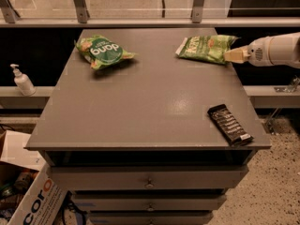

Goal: Move green jalapeno chip bag near rxbar chocolate

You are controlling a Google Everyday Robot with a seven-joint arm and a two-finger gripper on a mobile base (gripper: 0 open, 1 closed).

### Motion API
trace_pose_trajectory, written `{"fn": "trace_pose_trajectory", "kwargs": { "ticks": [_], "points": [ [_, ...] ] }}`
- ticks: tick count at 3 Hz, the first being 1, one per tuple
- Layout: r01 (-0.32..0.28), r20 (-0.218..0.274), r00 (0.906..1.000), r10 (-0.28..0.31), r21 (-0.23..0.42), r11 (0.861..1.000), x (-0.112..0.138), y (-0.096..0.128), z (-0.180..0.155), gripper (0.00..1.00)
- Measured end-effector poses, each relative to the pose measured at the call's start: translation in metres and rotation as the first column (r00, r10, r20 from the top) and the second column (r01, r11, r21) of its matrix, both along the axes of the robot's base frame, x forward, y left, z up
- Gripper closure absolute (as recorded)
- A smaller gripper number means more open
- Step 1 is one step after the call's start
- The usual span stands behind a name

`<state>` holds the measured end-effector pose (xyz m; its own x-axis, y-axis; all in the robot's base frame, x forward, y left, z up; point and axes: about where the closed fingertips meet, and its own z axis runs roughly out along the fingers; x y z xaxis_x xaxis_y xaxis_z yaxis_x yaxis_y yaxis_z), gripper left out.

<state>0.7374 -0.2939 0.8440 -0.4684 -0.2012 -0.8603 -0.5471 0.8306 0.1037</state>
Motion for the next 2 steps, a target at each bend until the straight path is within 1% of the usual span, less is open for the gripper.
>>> {"fn": "trace_pose_trajectory", "kwargs": {
  "ticks": [1, 2],
  "points": [
    [-0.041, 0.028, 0.9988, 0.041, 0.006, 0.999, -0.008, 0.007, 0.017, 1.00],
    [-0.127, 0.048, 0.9909, 0.126, 0.024, 0.992, -0.026, 0.023, 0.038, 1.00]
  ]
}}
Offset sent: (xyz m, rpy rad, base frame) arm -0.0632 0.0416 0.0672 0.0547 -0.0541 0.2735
